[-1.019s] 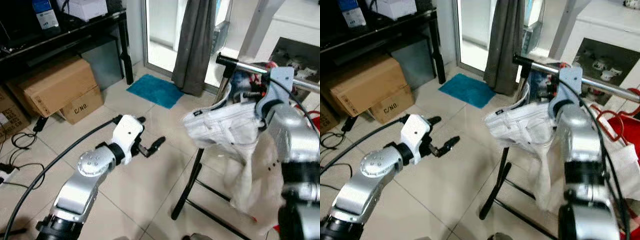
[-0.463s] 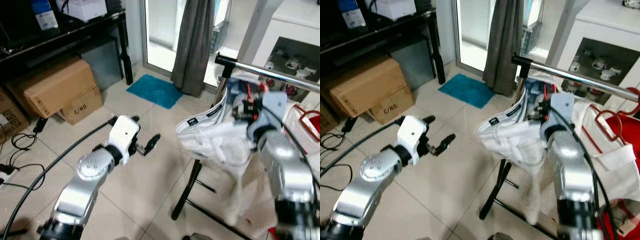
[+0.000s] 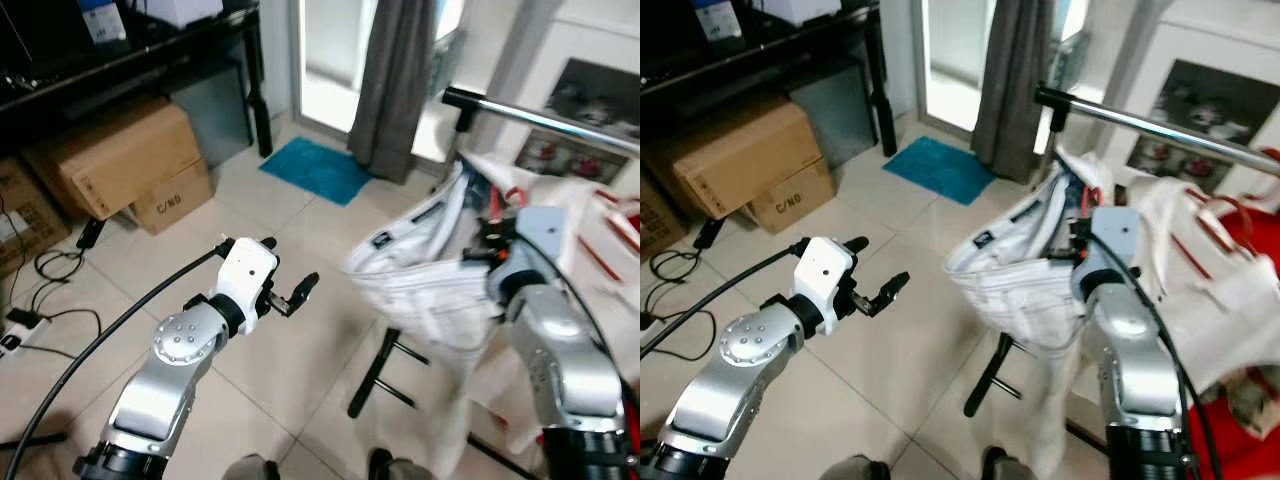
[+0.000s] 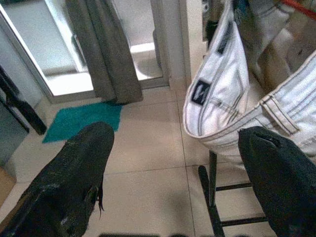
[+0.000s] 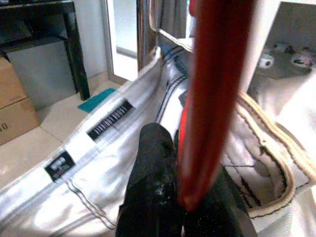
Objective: Hang hanger
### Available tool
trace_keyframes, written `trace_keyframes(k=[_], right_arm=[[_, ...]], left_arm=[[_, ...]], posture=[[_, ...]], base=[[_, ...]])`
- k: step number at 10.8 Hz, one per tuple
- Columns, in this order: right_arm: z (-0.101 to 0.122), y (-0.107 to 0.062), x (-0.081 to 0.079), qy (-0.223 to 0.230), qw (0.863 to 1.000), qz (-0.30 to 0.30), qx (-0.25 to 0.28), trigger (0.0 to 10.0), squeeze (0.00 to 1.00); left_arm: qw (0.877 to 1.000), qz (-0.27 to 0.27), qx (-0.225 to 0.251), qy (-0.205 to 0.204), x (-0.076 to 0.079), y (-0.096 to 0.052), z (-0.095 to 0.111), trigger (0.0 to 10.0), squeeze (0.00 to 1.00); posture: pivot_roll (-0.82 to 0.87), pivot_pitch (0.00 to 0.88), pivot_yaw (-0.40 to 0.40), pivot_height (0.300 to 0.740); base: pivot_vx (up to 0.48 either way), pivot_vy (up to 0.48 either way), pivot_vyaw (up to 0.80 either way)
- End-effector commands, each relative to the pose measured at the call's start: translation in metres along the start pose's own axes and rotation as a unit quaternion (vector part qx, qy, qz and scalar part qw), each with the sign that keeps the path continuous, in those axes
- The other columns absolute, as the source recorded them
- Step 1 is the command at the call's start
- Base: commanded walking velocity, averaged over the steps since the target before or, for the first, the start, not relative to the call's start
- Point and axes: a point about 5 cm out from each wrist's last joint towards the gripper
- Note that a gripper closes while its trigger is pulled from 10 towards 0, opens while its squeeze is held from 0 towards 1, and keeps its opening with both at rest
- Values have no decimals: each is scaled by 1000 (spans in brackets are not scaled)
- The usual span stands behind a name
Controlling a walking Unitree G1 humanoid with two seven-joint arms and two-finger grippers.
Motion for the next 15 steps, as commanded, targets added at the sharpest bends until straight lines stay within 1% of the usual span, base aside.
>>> trace_keyframes(k=[1, 4, 5, 6, 7, 8, 9, 10, 11, 12, 13, 14, 15], right_arm=[[14, -2, 2, -9, 999, -7, 30, 0, 0], [8, -4, 8, -25, 999, -29, 15, 0, 0], [9, -4, 7, -15, 999, -23, 17, 0, 0], [15, -5, 1, 0, 999, -4, 37, 0, 0], [18, -5, -5, 8, 999, 21, 45, 0, 0], [25, -7, -17, 20, 995, 68, 64, 0, 0], [36, -12, -33, 55, 984, 140, 97, 0, 0], [43, -17, -42, 69, 974, 183, 116, 0, 0], [47, -19, -46, 74, 967, 206, 127, 0, 0], [51, -22, -49, 82, 961, 229, 136, 0, 0], [56, -26, -54, 85, 950, 262, 147, 0, 0], [57, -29, -56, 90, 944, 279, 151, 0, 0], [56, -30, -55, 88, 944, 281, 149, 0, 0]], left_arm=[[1000, 1, 1, 1, 2, -1, 0, 10000, 0], [1000, 3, 0, 2, 1, -1, -1, 10000, 0], [1000, 3, 1, 2, 1, -1, 0, 10000, 0], [1000, 4, 1, 4, 0, 0, 1, 10000, 0], [1000, -1, -1, 6, -1, 1, 1, 10000, 0], [1000, -12, -1, 11, -2, 5, 2, 10000, 0], [1000, -19, 21, -7, -8, 12, 9, 10000, 1000], [1000, -15, 10, 4, -15, 18, 8, 10000, 1000], [1000, -22, -2, 15, -16, 22, 5, 10000, 1000], [999, -27, -7, 24, -17, 26, 3, 10000, 47], [999, -25, -6, 30, -20, 33, 5, 10000, 0], [999, -18, 3, 42, -24, 35, 9, 10000, 0], [999, -17, 23, 44, -25, 36, 16, 10000, 0]], posture=[[-77, 0, 17, 740], [-75, 0, 13, 740], [-76, 0, 14, 740], [-78, 0, 15, 740], [-78, 0, 13, 740], [-77, 0, 13, 740], [-75, 0, 12, 740], [-76, 0, 12, 740], [-79, 0, 13, 740], [-86, 0, 16, 740], [-91, 0, 17, 740], [-98, 0, 19, 740], [-101, 0, 20, 740]], base=[[-285, 0, 0], [-281, 0, 0], [-281, 0, 0], [-285, 0, 0], [0, 0, 0], [0, 0, 0], [0, 0, 0], [0, 0, 0], [0, 0, 0], [0, 0, 0], [0, 0, 0], [0, 0, 0], [0, 0, 0]])
Point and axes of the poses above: a point about 5 cm out from each wrist's last joint towards the gripper, its own y axis pointing out of the wrist towards the gripper, its own z axis along the axis of the wrist's last joint, x = y × z, and after that the axes turned 8 degrees about -y, right-handed
